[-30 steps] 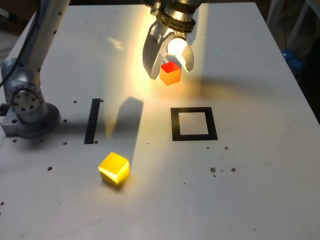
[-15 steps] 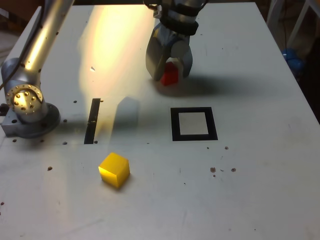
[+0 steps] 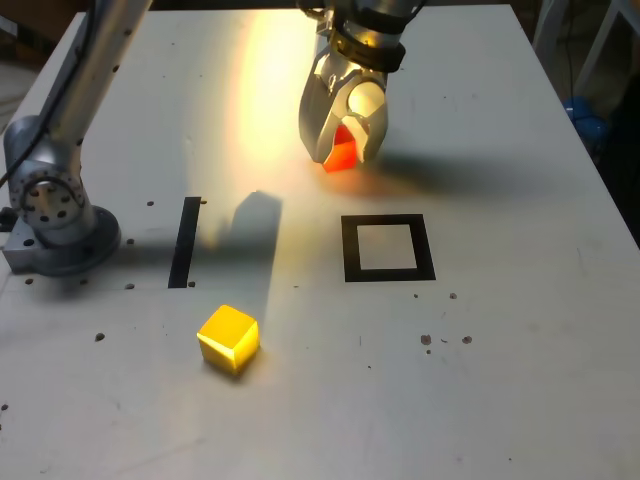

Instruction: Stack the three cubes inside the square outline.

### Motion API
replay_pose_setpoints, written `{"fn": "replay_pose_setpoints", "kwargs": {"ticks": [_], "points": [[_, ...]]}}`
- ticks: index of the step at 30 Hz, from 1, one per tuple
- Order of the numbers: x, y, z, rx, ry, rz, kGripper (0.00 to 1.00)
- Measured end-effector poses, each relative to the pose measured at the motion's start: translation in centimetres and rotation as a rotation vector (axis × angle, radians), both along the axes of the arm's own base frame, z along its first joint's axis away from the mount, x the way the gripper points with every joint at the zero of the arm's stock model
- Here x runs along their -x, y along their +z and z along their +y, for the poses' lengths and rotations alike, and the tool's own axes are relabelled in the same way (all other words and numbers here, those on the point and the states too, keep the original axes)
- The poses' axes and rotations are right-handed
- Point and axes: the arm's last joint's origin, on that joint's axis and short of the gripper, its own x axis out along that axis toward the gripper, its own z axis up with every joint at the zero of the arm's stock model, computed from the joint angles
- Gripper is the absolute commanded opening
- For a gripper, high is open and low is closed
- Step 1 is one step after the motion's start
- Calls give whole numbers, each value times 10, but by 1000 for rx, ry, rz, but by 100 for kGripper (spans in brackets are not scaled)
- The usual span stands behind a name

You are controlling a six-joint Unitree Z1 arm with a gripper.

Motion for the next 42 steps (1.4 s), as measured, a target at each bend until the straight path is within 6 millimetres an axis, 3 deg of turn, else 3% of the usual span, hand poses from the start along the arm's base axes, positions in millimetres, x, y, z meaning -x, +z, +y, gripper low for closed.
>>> {"fn": "replay_pose_setpoints", "kwargs": {"ticks": [9,15,26,42], "points": [[-16,25,-60,-14,-138,-19,35],[-21,28,-102,-12,-206,-19,35],[-23,28,-156,-7,-280,-20,35],[-36,2,-176,8,-310,16,35]]}}
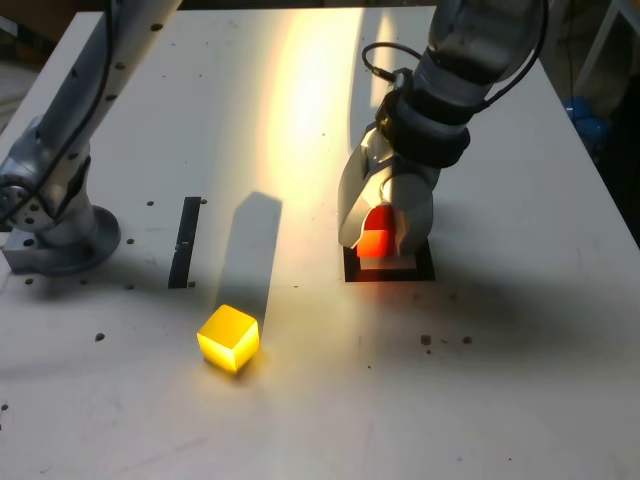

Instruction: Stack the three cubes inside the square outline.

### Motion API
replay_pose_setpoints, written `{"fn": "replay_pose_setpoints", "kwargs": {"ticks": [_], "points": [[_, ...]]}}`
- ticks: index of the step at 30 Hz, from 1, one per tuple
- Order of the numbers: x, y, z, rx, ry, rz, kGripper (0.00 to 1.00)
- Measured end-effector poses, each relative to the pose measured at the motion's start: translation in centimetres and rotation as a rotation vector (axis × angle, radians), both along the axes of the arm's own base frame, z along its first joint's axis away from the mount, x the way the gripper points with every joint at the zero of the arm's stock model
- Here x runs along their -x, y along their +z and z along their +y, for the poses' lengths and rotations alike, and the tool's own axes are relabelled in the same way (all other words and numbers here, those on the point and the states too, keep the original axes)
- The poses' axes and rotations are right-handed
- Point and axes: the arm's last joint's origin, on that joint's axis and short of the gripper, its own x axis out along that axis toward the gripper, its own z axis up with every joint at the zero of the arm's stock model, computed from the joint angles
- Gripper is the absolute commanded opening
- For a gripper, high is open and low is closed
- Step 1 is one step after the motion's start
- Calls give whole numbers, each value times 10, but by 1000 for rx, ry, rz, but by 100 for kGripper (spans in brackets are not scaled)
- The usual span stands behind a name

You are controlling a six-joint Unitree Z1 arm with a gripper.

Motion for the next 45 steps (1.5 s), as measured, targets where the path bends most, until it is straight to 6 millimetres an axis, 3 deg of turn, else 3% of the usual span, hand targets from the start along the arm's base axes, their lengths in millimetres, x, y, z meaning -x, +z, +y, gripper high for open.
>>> {"fn": "replay_pose_setpoints", "kwargs": {"ticks": [2,8,10,22,26,34,45], "points": [[-2,0,0,-1,0,-3,38],[-5,-1,0,5,-19,-25,86],[-6,-1,0,7,-23,-29,93],[-5,0,5,7,-16,-27,99],[6,16,7,-12,-27,-48,99],[50,49,-7,-32,-155,-62,99],[124,62,-56,-12,-472,-72,100]]}}
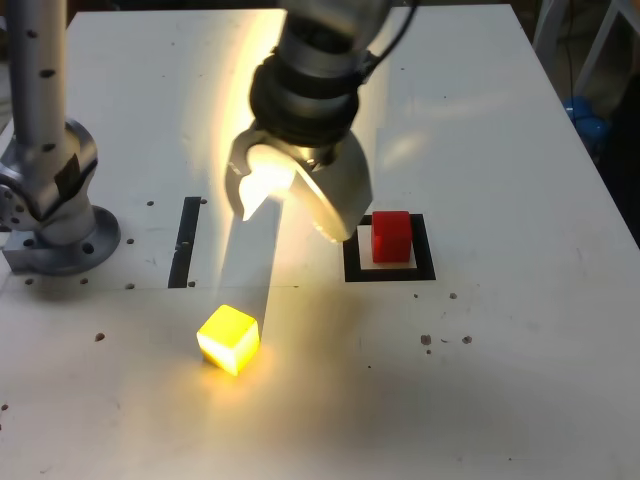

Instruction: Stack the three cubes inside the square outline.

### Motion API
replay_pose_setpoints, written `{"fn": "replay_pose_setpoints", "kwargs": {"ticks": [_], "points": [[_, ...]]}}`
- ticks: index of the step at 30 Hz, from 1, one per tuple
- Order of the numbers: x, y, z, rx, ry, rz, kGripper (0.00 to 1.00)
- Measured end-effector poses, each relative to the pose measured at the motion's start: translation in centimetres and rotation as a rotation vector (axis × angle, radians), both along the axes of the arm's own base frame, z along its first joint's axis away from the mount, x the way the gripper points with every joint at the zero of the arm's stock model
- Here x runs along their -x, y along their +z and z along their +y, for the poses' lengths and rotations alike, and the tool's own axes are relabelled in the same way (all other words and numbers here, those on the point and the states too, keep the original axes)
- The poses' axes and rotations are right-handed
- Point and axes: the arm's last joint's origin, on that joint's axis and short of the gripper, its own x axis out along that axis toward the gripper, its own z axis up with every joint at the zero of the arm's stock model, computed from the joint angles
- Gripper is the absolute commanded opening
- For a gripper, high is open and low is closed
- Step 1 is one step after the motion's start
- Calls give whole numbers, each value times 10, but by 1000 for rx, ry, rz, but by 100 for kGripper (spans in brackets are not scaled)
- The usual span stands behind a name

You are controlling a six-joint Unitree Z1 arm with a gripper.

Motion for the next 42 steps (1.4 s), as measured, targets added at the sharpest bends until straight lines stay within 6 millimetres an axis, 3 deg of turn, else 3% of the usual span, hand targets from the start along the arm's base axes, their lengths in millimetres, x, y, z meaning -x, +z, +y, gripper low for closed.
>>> {"fn": "replay_pose_setpoints", "kwargs": {"ticks": [8,17,30,35,42], "points": [[34,2,-22,51,-113,-2,100],[53,-27,-42,107,-151,17,100],[47,-65,-67,149,-151,63,95],[44,-75,-70,149,-136,82,78],[42,-78,-71,136,-106,72,37]]}}
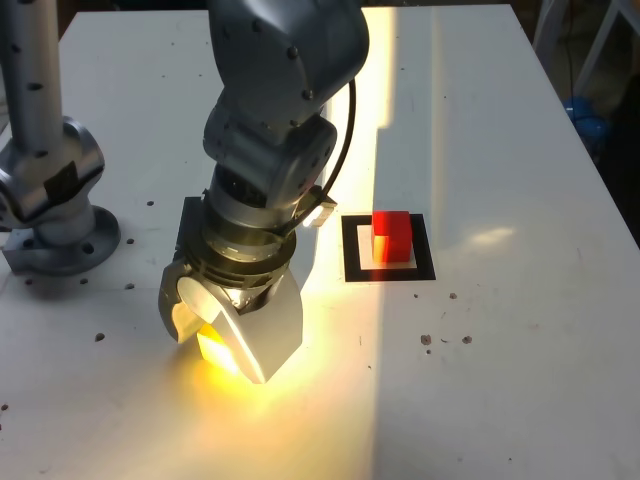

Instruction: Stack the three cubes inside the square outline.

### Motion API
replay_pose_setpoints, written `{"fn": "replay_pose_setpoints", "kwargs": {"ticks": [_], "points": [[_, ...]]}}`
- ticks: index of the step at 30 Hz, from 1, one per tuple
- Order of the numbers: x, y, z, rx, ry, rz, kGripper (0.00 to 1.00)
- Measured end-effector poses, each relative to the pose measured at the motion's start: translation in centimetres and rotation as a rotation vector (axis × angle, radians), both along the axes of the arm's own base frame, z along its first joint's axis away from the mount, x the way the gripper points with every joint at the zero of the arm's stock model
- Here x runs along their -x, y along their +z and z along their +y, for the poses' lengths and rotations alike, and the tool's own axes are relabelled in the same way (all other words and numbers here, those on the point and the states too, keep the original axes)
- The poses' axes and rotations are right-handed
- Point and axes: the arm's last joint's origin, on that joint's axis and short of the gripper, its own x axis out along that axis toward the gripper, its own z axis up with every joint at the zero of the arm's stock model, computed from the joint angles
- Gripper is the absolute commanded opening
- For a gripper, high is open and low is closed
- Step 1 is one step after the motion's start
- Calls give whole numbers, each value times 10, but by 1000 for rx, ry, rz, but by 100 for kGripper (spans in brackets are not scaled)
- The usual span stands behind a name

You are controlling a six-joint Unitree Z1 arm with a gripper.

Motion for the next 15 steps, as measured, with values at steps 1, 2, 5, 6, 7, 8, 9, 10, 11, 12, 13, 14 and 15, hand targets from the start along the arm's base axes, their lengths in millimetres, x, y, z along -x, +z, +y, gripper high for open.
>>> {"fn": "replay_pose_setpoints", "kwargs": {"ticks": [1,2,5,6,7,8,9,10,11,12,13,14,15], "points": [[-1,0,0,-1,1,-6,33],[-1,0,0,-1,1,-10,31],[-2,-1,-1,-1,0,-17,29],[-2,-1,-1,-1,0,-18,29],[-2,-1,-1,-1,0,-17,29],[-2,-1,-1,-1,0,-17,29],[-2,-1,-1,-1,0,-17,29],[-2,-1,-1,-1,0,-17,29],[-2,-1,-1,-2,0,-16,29],[-2,-1,-1,-2,0,-16,29],[-2,-1,-1,-2,0,-16,29],[-2,-1,-1,-2,0,-16,29],[-2,-1,0,-2,0,-15,29]]}}
